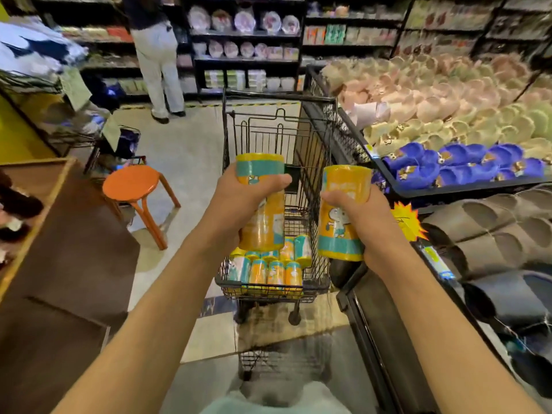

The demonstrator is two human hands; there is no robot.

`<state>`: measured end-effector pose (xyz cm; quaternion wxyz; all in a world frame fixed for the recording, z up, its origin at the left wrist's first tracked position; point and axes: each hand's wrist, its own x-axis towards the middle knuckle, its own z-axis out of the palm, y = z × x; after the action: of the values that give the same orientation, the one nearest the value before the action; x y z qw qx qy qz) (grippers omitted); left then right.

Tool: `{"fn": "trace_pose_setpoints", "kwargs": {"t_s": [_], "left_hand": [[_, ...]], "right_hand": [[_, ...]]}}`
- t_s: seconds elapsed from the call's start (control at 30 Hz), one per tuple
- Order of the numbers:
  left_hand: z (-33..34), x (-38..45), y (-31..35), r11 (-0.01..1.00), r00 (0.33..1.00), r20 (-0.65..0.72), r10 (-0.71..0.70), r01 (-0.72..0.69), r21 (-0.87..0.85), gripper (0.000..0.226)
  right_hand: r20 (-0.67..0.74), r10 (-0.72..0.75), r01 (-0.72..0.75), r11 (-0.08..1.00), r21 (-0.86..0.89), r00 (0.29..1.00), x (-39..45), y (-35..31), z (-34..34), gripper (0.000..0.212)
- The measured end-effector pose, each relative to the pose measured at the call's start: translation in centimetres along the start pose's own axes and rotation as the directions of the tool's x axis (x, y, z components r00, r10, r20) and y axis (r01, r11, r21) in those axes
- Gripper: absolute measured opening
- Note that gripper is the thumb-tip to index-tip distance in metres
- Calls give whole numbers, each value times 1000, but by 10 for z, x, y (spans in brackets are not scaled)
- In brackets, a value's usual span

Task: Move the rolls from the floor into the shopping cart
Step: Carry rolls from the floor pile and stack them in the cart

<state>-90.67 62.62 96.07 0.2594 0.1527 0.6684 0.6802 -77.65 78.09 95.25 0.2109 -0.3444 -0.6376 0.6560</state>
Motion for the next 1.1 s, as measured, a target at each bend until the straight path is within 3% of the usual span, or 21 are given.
{"fn": "trace_pose_setpoints", "kwargs": {"t_s": [0.6, 0.9, 1.1], "left_hand": [[82, 273, -90, 957, 955, -119, -272, 281, 68, 52], [88, 390, -206, 912, 912, -175, -371, 393, 115, 49], [79, 440, -298, 877, 882, -171, -440, 463, 128, 46]], "right_hand": [[-2, 207, -207, 974, -96, 978, 307, 71, -8, 51], [-70, 375, -376, 927, 6, 924, 413, 177, 18, 57], [-155, 460, -472, 881, -48, 874, 447, 268, 43, 48]]}}
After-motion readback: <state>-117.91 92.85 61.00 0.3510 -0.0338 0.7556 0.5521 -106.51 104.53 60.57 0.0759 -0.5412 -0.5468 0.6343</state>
